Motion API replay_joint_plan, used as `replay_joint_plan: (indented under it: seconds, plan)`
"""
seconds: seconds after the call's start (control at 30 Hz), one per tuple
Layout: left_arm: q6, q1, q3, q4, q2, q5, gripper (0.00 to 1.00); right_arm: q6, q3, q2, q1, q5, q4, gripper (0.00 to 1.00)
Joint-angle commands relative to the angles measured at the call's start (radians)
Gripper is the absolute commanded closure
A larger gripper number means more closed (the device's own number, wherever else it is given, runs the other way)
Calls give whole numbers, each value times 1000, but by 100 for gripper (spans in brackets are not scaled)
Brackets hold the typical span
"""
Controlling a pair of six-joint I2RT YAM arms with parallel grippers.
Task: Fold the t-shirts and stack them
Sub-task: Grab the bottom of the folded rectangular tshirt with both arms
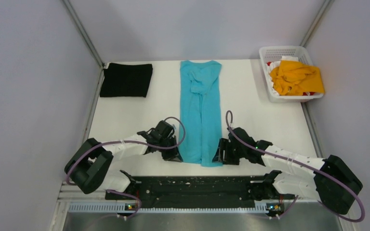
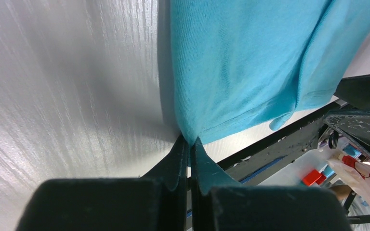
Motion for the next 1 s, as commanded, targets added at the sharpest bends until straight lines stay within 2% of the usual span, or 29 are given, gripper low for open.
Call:
replay_joint_plan:
  seconds: [0.0,0.2,0.3,0.33,0.53,0.63,0.83,0.97]
  plan:
    - [-12,-8,-19,-24,-25,-40,100,-3,-44,9,22,18,-105,45]
    - [-18,-16,-19,-23,-27,-30,100,15,-45,17,25,62,-74,77]
    - [-31,-21,-32,-28,-45,-12,100,-1,-49,-4,26,25,-56,98]
    - [-37,-24,-38,-38,-58,-8,100,-6,-49,-15,28,3,-62,100]
    - [-64,-46,-36,-201,-225,-3,100,43,-69,-120,83,-83,-119,100]
    - [-37,-44,28,-231,-246,-20,100,6,-21,-152,84,-53,-143,100]
    - [24,-43,203,-199,-96,-34,100,-154,191,-47,67,82,-147,100]
    - [80,-23,305,-174,0,-109,100,-301,309,75,-24,107,-135,100]
